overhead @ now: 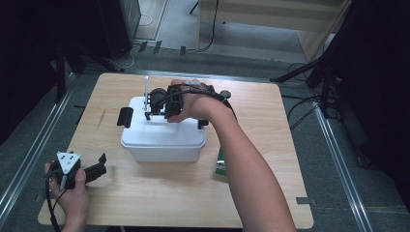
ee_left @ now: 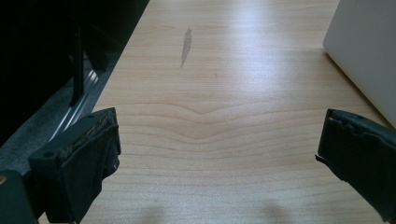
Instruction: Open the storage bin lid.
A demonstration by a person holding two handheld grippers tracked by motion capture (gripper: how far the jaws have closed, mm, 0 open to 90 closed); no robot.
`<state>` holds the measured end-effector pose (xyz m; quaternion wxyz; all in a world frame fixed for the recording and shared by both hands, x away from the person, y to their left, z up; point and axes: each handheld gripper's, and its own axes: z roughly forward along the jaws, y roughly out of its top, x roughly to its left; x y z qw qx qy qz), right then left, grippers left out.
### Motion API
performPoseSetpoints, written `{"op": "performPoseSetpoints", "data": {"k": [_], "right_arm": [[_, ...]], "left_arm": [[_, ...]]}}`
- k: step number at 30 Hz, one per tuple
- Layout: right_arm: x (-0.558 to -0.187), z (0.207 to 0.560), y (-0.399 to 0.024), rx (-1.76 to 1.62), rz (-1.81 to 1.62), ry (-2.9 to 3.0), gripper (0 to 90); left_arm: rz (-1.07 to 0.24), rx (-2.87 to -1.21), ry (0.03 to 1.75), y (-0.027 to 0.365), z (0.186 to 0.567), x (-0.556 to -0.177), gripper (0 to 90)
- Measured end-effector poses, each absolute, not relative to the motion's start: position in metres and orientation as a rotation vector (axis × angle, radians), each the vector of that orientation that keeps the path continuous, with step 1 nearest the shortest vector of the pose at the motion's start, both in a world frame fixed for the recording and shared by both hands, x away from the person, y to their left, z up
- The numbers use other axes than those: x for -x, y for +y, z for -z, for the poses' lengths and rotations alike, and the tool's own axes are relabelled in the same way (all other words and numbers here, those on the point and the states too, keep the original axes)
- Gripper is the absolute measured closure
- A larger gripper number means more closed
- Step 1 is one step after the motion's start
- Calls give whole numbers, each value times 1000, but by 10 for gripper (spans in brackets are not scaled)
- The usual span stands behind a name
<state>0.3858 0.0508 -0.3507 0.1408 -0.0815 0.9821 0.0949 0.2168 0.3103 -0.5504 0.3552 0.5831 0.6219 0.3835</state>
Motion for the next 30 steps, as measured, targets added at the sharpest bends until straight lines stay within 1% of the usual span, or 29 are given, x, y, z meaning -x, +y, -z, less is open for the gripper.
{"op": "performPoseSetpoints", "data": {"k": [16, 30], "right_arm": [[-383, 342, 50, 269, -311, 2832, 847], [-377, 319, 44, 275, -364, 2805, 849]], "left_arm": [[-997, -1498, 1610, 310, 551, -217, 0], [-996, -1500, 1612, 310, 550, -217, 0]]}}
